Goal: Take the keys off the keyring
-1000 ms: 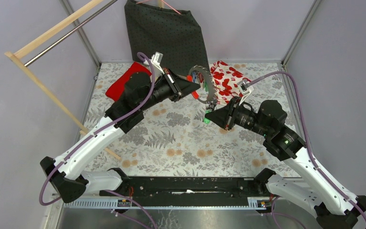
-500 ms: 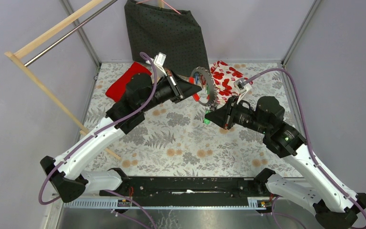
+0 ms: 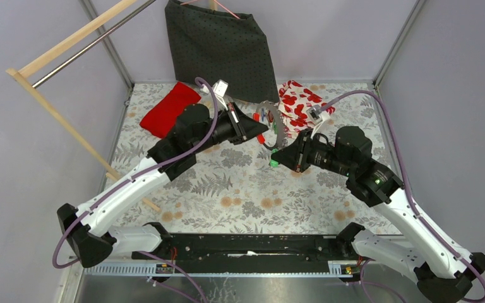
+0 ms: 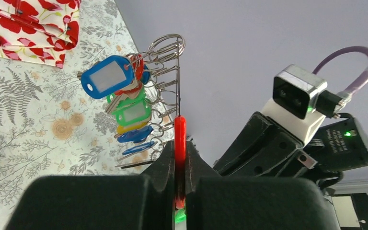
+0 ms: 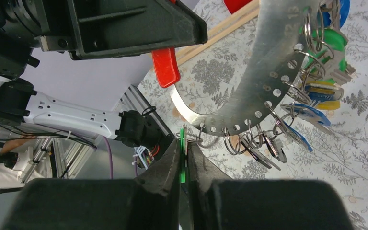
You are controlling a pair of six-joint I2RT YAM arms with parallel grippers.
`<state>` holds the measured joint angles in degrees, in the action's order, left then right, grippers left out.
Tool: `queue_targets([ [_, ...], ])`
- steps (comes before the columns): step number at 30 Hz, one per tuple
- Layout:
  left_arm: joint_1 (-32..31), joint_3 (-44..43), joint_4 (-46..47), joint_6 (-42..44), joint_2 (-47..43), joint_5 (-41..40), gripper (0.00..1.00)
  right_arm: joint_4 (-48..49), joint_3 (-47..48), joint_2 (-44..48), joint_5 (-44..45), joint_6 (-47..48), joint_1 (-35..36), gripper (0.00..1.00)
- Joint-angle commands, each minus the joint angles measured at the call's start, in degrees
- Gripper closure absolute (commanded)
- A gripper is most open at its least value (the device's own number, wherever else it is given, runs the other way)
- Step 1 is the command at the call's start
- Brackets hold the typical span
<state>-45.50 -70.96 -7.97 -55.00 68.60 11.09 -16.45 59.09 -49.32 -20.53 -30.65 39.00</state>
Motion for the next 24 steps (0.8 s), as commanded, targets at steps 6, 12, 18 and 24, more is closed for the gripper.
queue_targets([
  [6,-0.38,3.16,8.71,2.46,-3.87,-0.97,1.00,-3.21,3.31,-1.54,0.20,0.96,0.28,1.00],
  [12,-0.38,3.65,9.15,2.59,-4.41,-1.31,1.00,-5.09,3.32,-1.83,1.49,1.08,0.31,1.00],
  [18,-0.38,3.75,9.15,2.62,-5.21,-1.73,1.00,-5.44,3.05,-1.49,1.51,1.04,0.29,1.00],
  [24,-0.38,3.72,9.11,2.62,-5.32,-1.76,1.00,-5.68,3.05,-1.39,0.90,1.26,0.26,1.00],
])
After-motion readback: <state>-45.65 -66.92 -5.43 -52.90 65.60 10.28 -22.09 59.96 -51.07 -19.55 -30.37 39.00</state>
